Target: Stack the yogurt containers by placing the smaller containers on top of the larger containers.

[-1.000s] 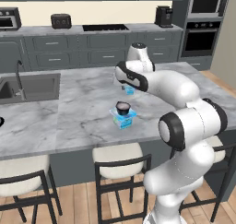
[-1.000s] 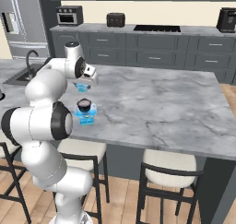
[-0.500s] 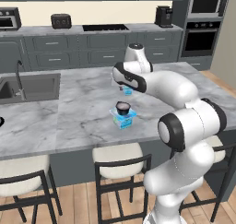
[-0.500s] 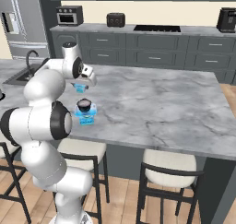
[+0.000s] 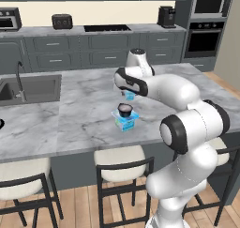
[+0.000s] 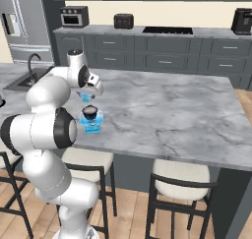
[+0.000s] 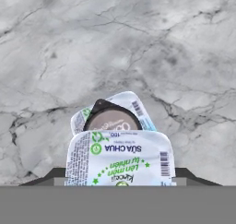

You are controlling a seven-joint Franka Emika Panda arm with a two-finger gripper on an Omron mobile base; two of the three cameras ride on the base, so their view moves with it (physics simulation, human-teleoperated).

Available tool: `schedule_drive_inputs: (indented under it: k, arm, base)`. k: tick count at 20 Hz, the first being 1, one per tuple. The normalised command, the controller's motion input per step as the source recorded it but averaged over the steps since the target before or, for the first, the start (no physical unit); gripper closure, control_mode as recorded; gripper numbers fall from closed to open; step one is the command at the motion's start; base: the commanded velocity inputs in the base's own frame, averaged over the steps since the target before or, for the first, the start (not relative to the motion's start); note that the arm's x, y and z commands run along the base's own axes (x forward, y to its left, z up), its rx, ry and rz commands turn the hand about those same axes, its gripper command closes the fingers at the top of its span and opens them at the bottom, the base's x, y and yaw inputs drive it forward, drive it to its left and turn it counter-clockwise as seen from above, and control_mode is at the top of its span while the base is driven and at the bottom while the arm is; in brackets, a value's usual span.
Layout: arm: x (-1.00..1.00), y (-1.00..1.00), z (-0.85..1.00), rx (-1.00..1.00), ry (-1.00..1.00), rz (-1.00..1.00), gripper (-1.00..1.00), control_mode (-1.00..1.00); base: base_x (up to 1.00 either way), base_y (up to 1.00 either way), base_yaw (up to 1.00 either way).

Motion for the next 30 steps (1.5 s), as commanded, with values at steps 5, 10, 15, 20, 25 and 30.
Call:
schedule_drive_inputs:
  k: [5,10,15,20,25,30]
  arm:
    - [0.00,0.01,-0.18,0.00,0.00,0.00,1.00,-1.00]
    - [0.00,0.02,-0.18,0.00,0.00,0.00,1.00,-1.00]
    - [0.00,0.02,-0.17,0.00,0.00,0.00,1.00,-1.00]
    - [0.00,0.07,-0.16,0.00,0.00,0.00,1.00,-1.00]
    - [0.03,0.11,-0.13,0.00,0.00,0.00,1.00,-1.00]
    - [0.10,0.01,-0.09,0.00,0.00,0.00,1.00,-1.00]
  base:
    - [0.00,0.00,0.00]
    - [0.00,0.00,0.00]
    - [0.00,0.00,0.00]
    - [0.00,0.00,0.00]
    - [0.00,0.00,0.00]
    - [0.00,0.00,0.00]
